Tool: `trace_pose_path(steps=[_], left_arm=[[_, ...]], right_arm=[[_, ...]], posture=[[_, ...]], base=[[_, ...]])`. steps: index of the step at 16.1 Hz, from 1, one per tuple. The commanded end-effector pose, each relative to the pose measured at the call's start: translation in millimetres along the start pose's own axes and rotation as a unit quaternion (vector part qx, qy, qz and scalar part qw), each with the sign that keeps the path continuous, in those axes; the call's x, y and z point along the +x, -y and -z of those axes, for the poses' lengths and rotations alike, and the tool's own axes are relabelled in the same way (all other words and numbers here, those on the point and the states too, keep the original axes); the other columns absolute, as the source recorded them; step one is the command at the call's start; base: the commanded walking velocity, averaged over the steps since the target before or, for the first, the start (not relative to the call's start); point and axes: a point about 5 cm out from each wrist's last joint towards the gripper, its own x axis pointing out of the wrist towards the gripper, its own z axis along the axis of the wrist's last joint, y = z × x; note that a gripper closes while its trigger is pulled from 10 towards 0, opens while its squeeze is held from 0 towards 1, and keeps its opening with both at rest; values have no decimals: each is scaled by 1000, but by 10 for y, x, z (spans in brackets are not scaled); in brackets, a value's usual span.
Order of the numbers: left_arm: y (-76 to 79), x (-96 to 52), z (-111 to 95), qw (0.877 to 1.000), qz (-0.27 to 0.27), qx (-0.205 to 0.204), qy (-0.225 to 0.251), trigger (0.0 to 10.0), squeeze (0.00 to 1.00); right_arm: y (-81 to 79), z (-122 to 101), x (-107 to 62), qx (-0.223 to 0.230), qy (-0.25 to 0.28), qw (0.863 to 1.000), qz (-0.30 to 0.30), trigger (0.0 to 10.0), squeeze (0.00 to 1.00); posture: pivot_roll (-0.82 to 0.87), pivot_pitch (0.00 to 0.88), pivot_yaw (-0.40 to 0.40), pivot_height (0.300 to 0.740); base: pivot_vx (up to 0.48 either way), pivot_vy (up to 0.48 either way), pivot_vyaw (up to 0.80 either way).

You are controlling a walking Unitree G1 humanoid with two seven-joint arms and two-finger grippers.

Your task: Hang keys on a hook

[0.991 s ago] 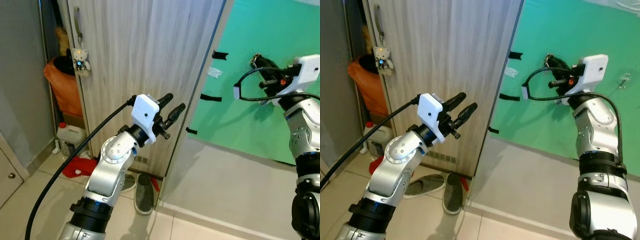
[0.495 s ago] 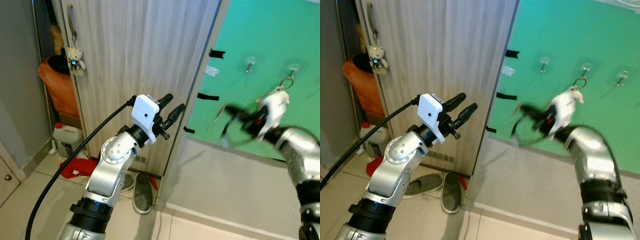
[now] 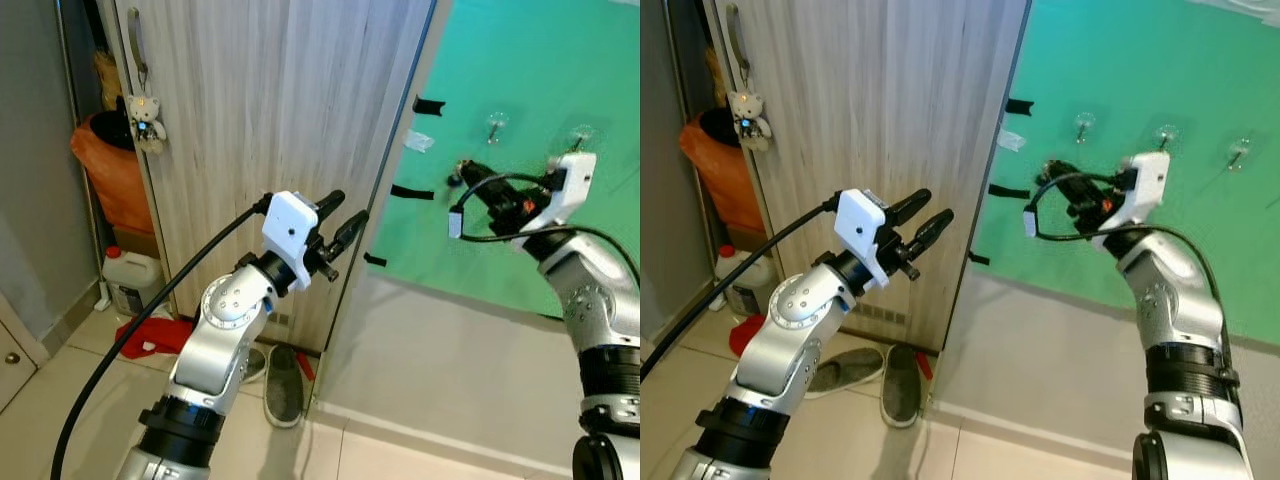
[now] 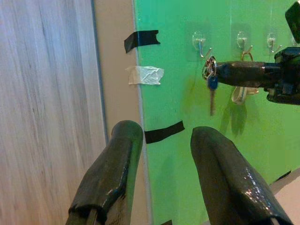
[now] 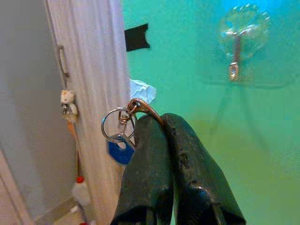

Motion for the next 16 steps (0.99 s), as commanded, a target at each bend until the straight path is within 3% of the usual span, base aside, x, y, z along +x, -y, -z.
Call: trace_pose_path(steps=[1,5,16], left_arm=[[44,22,-7,1000,9,2,0,10000,0],[51,32,-4,1000,12,1,0,10000,0],[54,25,0,1000,20,7,-4,10000,0]], right_arm=[[19,-151,2,5,25,1000,3,0,0],[120,-304,26,57,61,996,36,0,0],[275,-259,-24,127,60,987,73,0,0]], posture=[[-45,0,-112,740],[-46,0,-111,740],[-37,0,-109,740]], base=[[0,0,0],[0,0,0],[0,0,0]])
